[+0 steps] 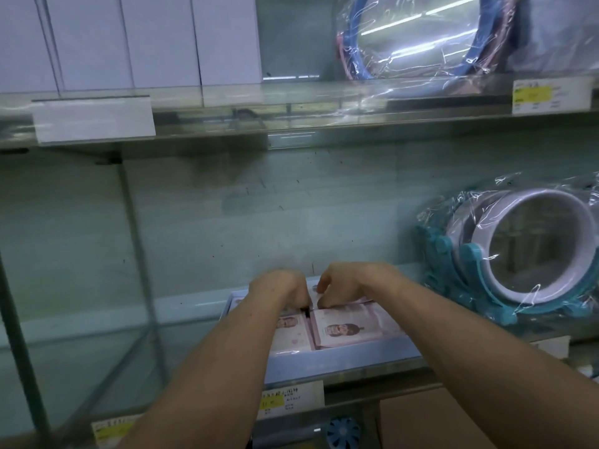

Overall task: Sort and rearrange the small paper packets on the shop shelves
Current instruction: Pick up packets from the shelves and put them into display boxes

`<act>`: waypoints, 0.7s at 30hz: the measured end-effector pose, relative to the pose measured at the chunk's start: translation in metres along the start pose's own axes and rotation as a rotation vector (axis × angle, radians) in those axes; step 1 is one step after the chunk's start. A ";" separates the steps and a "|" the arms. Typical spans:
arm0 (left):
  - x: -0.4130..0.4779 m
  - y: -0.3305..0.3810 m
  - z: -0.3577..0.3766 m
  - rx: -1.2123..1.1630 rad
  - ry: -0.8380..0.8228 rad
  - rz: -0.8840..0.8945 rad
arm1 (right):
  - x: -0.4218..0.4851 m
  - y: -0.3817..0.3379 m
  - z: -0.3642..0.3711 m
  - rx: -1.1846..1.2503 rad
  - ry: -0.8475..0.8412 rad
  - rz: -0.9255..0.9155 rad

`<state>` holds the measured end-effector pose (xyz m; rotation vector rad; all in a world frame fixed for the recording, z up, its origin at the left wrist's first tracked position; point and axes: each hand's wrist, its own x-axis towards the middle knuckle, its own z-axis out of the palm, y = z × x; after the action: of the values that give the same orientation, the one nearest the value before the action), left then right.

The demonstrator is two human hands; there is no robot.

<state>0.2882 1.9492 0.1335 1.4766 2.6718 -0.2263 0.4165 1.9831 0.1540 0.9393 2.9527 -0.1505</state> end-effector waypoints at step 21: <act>-0.042 0.013 -0.020 -0.122 0.064 0.169 | -0.008 0.044 -0.005 -0.059 0.006 -0.001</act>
<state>0.3214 1.9242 0.1578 1.6845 2.5374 -0.0048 0.4481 2.0150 0.1562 0.9330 2.9452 -0.0597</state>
